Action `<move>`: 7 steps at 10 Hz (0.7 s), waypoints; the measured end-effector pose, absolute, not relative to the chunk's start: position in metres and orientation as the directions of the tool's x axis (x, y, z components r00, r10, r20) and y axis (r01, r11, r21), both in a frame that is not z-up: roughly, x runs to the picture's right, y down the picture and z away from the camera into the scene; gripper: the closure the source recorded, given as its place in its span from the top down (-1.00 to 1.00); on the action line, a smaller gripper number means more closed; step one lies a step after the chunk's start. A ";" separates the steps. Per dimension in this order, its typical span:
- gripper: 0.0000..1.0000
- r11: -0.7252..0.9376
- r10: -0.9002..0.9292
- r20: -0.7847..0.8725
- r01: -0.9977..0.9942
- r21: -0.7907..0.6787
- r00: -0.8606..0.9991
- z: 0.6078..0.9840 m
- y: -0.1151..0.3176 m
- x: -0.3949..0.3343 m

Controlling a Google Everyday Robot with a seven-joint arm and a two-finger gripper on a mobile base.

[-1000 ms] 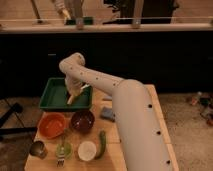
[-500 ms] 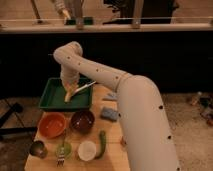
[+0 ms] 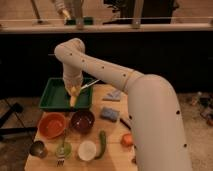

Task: Place banana in purple bowl

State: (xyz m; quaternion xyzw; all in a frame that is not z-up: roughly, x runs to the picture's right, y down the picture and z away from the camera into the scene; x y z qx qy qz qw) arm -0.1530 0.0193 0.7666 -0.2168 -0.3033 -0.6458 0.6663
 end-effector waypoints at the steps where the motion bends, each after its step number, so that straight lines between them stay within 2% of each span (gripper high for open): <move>1: -1.00 0.072 -0.723 0.691 0.993 0.094 -0.013 0.764 0.024 -0.140; 7: -1.00 0.082 -0.681 0.732 0.995 0.064 0.009 0.741 0.077 -0.103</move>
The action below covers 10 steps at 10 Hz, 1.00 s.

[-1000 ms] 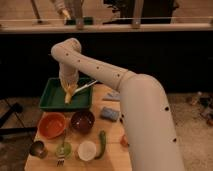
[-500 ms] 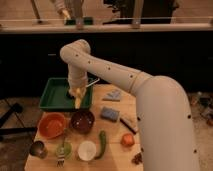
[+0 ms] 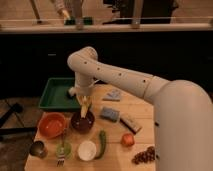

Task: Place banana in purple bowl

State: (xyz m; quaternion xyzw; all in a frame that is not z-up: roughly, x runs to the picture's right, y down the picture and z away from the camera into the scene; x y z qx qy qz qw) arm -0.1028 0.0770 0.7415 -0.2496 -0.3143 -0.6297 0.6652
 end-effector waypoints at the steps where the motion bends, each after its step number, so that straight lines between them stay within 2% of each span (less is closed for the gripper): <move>1: -1.00 0.084 -0.668 0.744 0.994 0.067 0.006 0.743 0.088 -0.102; 10: -1.00 0.081 -0.612 0.790 0.990 0.112 -0.040 0.768 0.115 -0.136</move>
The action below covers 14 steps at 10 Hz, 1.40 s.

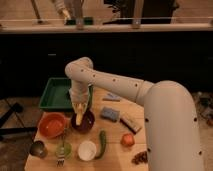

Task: Place banana in purple bowl

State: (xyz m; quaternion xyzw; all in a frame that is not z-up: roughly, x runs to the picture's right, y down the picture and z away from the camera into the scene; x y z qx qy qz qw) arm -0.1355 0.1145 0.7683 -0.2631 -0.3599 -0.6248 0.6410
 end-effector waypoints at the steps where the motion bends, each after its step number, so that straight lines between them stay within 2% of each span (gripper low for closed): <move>1: -1.00 0.083 -0.608 0.793 0.990 0.112 -0.039 0.770 0.116 -0.136; 5: -0.94 0.094 -0.600 0.799 0.990 0.105 -0.028 0.770 0.121 -0.130; 14: -0.94 0.094 -0.600 0.799 0.990 0.106 -0.028 0.771 0.122 -0.131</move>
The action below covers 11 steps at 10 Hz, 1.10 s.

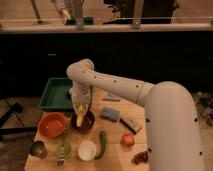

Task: Place banana in purple bowl

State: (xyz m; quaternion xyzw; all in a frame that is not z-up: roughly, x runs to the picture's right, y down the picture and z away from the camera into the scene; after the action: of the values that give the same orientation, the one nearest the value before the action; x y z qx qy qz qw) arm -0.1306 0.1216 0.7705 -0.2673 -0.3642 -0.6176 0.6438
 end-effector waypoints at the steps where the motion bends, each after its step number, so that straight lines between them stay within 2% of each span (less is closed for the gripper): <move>1: -0.94 0.094 -0.600 0.799 0.990 0.106 -0.028 0.770 0.122 -0.131; 3: -0.98 0.094 -0.600 0.799 0.990 0.106 -0.028 0.771 0.122 -0.131; 5: -0.66 0.094 -0.600 0.799 0.990 0.106 -0.028 0.771 0.122 -0.131; 11: 0.54 0.094 -0.600 0.799 0.990 0.106 -0.028 0.771 0.122 -0.131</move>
State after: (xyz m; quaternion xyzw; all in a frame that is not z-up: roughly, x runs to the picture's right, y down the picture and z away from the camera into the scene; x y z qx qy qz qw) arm -0.1305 0.1217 0.7706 -0.2674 -0.3643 -0.6175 0.6438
